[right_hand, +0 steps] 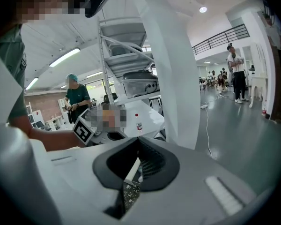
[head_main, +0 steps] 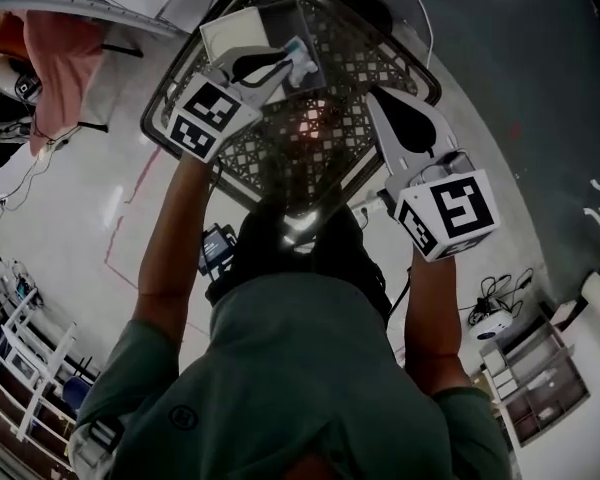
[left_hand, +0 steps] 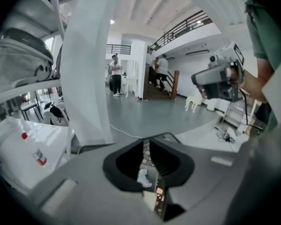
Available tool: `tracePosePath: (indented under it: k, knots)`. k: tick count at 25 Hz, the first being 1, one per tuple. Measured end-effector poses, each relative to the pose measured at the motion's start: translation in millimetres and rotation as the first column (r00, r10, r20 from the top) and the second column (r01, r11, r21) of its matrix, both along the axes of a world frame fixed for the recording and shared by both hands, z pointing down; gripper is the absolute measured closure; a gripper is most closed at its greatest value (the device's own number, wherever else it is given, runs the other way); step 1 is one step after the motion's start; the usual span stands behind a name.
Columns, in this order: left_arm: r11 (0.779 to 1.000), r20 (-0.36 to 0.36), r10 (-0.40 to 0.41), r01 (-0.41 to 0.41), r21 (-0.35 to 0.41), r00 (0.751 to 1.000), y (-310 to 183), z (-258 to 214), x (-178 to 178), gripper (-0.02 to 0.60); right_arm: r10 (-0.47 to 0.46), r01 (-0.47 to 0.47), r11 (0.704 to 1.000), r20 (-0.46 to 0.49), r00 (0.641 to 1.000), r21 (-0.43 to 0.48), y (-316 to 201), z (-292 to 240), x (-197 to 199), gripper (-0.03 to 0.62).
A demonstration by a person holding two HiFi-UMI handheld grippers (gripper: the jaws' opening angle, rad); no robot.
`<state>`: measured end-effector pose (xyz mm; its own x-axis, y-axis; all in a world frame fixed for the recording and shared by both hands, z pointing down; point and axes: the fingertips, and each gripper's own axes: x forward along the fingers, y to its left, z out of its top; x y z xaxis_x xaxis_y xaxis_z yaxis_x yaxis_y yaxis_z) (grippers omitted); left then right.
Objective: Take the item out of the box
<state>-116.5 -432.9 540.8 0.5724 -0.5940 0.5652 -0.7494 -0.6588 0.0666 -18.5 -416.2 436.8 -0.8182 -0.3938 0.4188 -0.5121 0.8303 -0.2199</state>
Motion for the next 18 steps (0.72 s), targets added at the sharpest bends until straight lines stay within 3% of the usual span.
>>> tracePosePath:
  k: [18]
  knots:
    - [0.987, 0.051, -0.003, 0.011, -0.162, 0.999, -21, 120, -4, 0.481, -0.011, 0.009, 0.996, -0.017, 1.000, -0.093, -24, 77, -4, 0.589]
